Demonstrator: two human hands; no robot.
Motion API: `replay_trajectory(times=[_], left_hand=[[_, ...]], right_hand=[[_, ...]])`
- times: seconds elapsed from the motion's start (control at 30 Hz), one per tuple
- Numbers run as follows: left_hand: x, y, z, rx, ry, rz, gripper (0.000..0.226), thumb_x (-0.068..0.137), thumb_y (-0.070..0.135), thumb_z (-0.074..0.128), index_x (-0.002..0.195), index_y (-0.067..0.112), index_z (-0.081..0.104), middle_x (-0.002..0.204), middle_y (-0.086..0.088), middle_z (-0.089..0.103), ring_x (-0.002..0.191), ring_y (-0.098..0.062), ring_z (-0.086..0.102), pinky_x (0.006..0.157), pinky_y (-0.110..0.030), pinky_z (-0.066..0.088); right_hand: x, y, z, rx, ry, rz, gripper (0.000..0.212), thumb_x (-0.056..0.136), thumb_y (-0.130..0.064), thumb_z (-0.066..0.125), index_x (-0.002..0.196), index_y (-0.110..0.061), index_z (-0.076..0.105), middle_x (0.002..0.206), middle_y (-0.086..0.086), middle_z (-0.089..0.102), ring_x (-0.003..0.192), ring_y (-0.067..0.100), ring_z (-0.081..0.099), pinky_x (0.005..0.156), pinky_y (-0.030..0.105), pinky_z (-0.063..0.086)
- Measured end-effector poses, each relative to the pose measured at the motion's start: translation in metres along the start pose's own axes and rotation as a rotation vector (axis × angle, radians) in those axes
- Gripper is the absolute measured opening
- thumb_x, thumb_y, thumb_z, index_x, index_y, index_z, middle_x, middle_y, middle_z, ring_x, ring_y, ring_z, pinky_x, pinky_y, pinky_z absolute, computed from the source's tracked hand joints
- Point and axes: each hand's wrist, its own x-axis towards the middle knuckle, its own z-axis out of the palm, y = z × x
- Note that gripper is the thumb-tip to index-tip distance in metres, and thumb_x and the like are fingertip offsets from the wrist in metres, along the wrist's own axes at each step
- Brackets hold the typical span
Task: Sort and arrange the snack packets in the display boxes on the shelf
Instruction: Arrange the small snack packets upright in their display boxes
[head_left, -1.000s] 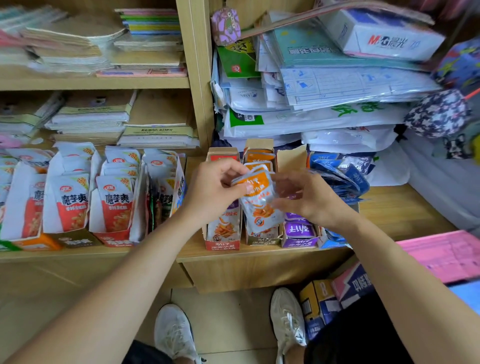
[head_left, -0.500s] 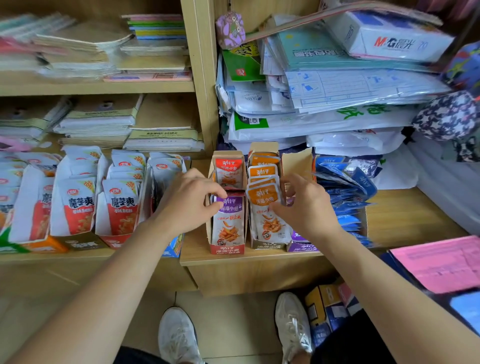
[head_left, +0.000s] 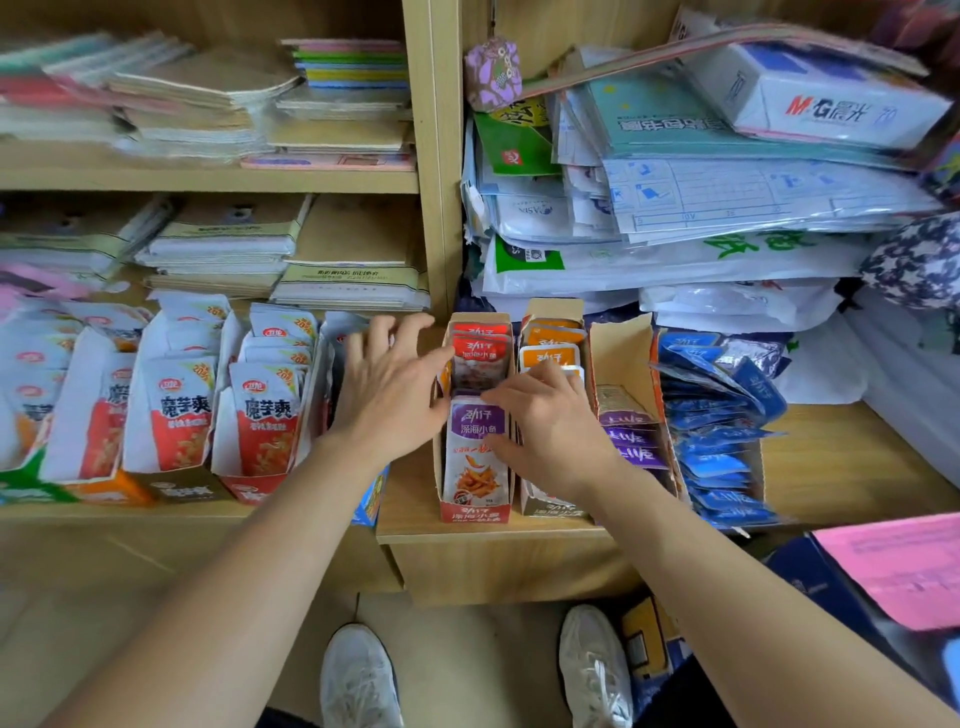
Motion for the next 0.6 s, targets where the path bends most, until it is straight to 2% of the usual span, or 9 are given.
replay_trajectory(times=[0.07,0.17,0.27,0.37,0.5,0.6], left_hand=[[-0.001,0.000,0.000,0.021,0.033,-0.003,0.055,0.078,0.056,0.073,0.127,0.034,0.067,0.136,0.001,0.055,0.125,-0.029,0.037,0.092,-0.046,0.032],[-0.001,0.001,-0.001,0.007,0.109,-0.023,0.041,0.077,0.050,0.077,0.114,0.031,0.074,0.113,0.005,0.067,0.115,-0.026,0.045,0.087,-0.043,0.032],[-0.002,0.002,-0.001,-0.062,0.142,-0.038,0.030,0.078,0.034,0.077,0.107,0.026,0.077,0.099,0.005,0.074,0.106,-0.024,0.050,0.084,-0.042,0.038],[-0.005,0.001,-0.003,-0.203,0.168,-0.095,0.025,0.080,0.023,0.077,0.104,0.026,0.077,0.085,0.005,0.076,0.091,-0.023,0.058,0.077,-0.038,0.046],[-0.005,0.005,-0.003,-0.214,0.192,-0.117,0.028,0.077,0.039,0.081,0.101,0.025,0.076,0.079,0.009,0.074,0.086,-0.023,0.061,0.065,-0.032,0.047],[-0.002,0.010,0.001,-0.173,0.154,-0.189,0.032,0.081,0.044,0.079,0.107,0.025,0.073,0.082,0.003,0.075,0.087,-0.025,0.065,0.067,-0.035,0.053]], right_hand=[[0.004,-0.006,0.007,-0.112,-0.062,0.038,0.049,0.088,-0.049,0.062,0.127,-0.020,0.060,0.129,-0.005,0.058,0.116,0.026,0.040,0.094,0.046,0.034],[0.008,-0.008,0.018,-0.234,-0.141,0.105,0.054,0.088,-0.059,0.055,0.127,-0.021,0.054,0.133,-0.004,0.048,0.120,0.026,0.037,0.094,0.046,0.033],[0.010,-0.007,0.020,-0.250,-0.177,0.134,0.055,0.085,-0.062,0.059,0.124,-0.024,0.055,0.130,-0.005,0.047,0.120,0.026,0.036,0.095,0.047,0.032],[0.011,-0.005,0.016,-0.154,-0.147,0.176,0.058,0.079,-0.061,0.068,0.122,-0.026,0.052,0.126,-0.008,0.053,0.119,0.025,0.035,0.095,0.047,0.029],[0.011,-0.005,0.015,-0.080,-0.141,0.191,0.058,0.078,-0.055,0.072,0.125,-0.028,0.050,0.124,-0.010,0.057,0.116,0.023,0.034,0.095,0.046,0.029],[0.011,-0.006,0.016,-0.034,-0.139,0.154,0.060,0.082,-0.048,0.070,0.135,-0.031,0.048,0.128,-0.011,0.057,0.115,0.022,0.034,0.094,0.044,0.031]])
